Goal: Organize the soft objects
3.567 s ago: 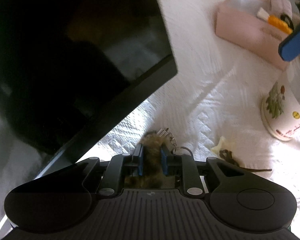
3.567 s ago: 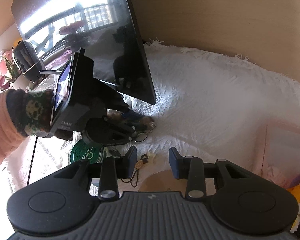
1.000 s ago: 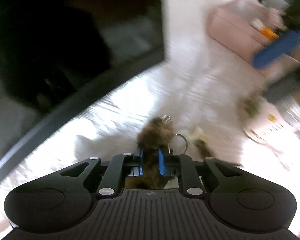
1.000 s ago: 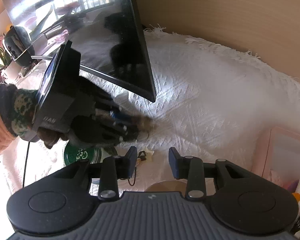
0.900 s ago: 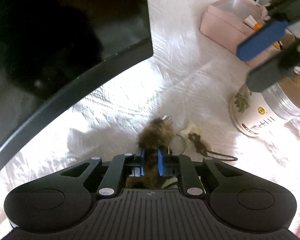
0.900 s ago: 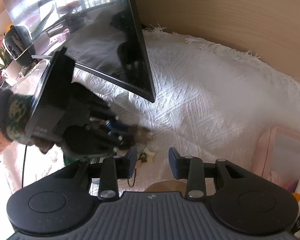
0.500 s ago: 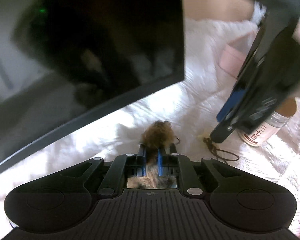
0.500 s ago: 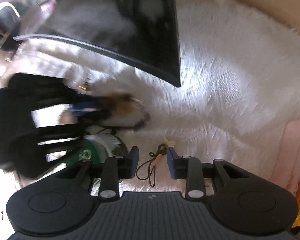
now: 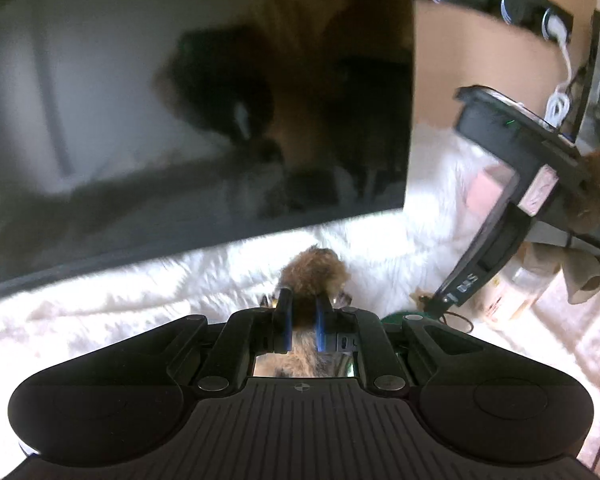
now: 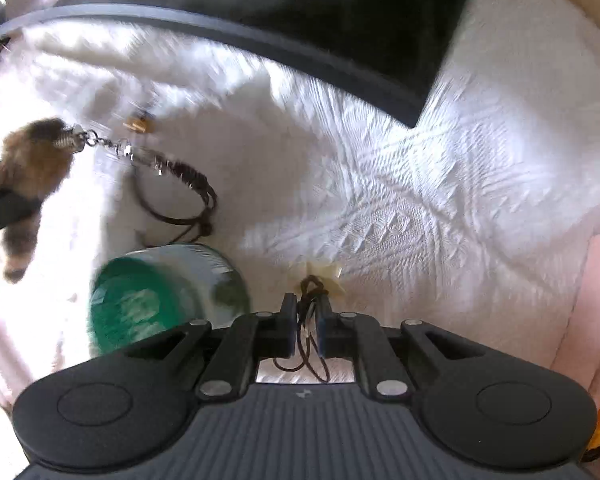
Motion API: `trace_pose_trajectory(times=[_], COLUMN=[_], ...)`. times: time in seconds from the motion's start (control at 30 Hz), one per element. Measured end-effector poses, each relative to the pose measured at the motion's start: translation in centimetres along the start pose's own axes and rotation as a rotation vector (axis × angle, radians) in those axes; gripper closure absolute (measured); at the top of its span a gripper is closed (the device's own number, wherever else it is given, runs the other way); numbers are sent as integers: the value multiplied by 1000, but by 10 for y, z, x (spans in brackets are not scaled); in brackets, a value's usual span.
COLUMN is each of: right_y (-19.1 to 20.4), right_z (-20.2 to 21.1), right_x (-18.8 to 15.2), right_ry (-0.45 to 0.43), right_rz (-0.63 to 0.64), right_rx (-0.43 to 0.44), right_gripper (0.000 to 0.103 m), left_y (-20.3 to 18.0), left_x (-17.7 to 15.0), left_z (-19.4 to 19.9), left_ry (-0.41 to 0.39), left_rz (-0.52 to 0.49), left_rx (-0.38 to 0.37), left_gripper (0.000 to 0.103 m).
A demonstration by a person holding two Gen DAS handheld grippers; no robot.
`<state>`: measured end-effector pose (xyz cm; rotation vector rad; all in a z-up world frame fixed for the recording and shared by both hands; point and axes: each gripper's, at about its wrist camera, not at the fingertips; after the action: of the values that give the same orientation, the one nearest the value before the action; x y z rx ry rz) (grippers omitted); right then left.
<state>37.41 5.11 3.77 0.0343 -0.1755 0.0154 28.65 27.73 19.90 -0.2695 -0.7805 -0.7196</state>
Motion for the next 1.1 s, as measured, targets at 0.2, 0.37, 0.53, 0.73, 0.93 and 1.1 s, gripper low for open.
trace_pose_trajectory(times=[0.2,0.37,0.53,0.73,0.93,1.1], right_y=[-15,-33,-45,-61,-55,-40], right_z=[107,190,243,253,205,156], right_x=[-40,-65,-91,-111,-131,-143], right_ry=[-252,-443,-571,-616,-519,-477], right_rz=[24,14,32,33,71,100], right_rx=[102,156,152,164,167,176], right_gripper=[94,94,94,94,94,94], left_y=[-38,-78,-114,-128,-117,-100], left_x=[40,78,105,95,71,42], left_z=[70,116,137,111,35,-33], left_ry=[-144,-247,-338,-285,-84,70], left_rz=[-75,-159,-224,-182,46,383], left_rx=[59,87,85,19,-69,-97], left_gripper=[90,98,98,96,94,92])
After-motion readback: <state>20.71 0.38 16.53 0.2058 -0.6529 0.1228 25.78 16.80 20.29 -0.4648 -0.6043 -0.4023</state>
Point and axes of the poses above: each gripper's, at about its wrist camera, not at the fingertips, and z roughly against the way its jaws point, y to its left, x to its top, and after that the axes turned 4 degrees about -x, right-handed
